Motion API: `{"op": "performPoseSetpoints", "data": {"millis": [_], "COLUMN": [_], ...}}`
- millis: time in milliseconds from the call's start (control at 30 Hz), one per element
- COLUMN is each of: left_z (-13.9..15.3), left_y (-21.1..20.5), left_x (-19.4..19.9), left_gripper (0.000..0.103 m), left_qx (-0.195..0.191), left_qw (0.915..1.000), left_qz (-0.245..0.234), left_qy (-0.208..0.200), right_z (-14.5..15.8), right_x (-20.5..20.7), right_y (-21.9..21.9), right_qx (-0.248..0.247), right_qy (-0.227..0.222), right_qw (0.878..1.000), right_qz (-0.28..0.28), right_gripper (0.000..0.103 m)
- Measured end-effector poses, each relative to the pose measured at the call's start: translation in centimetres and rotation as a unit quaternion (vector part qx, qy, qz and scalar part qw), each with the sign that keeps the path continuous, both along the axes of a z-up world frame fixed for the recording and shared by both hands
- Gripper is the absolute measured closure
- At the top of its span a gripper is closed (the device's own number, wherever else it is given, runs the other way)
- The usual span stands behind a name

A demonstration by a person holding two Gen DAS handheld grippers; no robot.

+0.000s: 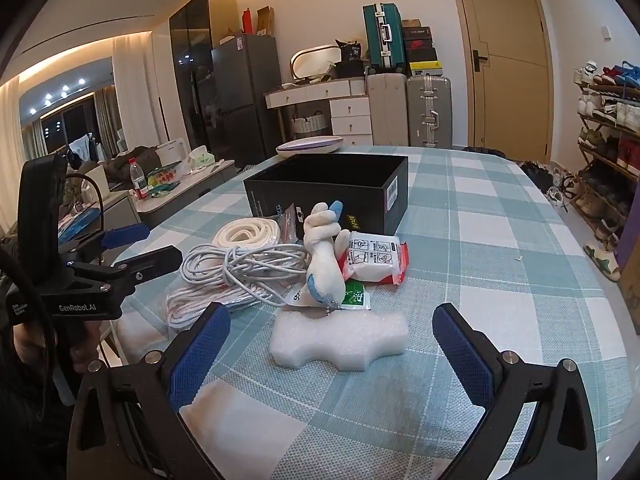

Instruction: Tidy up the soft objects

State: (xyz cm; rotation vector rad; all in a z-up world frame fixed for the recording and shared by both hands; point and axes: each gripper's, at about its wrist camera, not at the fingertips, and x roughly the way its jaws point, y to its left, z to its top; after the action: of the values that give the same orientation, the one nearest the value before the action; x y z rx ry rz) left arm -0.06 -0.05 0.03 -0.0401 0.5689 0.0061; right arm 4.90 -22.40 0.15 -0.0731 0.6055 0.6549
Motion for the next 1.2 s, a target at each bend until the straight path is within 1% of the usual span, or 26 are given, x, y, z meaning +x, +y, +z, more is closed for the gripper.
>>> {"op": "performPoseSetpoints", "data": {"millis": [300,333,700,833,1200], "left_z": [0.00,0.41,0.91,0.83,0.52], "left_y": [0.03,-0.14,-0.62,-0.36,-0.45], "left_x": [-0.03,0.00,0.42,-0.43,-0.35], "left_gripper": [0.000,0.000,0.000,0.000,0.000], "left_qx": [-0.001,-0.001,-0.001,-0.002,-0.001], "left_qw": [1.0000,1.0000,1.0000,1.0000,0.9999], "left_qz": [0.000,0.000,-0.004,-0.009,-0.017], "left_qy": [-0.001,-0.001,0.000,-0.001,-0.001], "right_z": [-0.11,-0.06,-0.48,-0.69,-1.01], "right_x": [0.06,0.09,0.13,0.45,0.64], "right_y": [0.13,0.10,0.26,0.35,0.33], "right_qx": [-0.002,-0.002,-0.007,-0.010,-0.015], "right_qy": [0.001,0.001,0.006,0.010,0.018], "right_qw": [1.000,1.000,1.000,1.000,1.000], "right_qz": [0.001,0.001,0.003,0.003,0.004], "right_gripper": [0.000,0.000,0.000,0.000,0.000]}}
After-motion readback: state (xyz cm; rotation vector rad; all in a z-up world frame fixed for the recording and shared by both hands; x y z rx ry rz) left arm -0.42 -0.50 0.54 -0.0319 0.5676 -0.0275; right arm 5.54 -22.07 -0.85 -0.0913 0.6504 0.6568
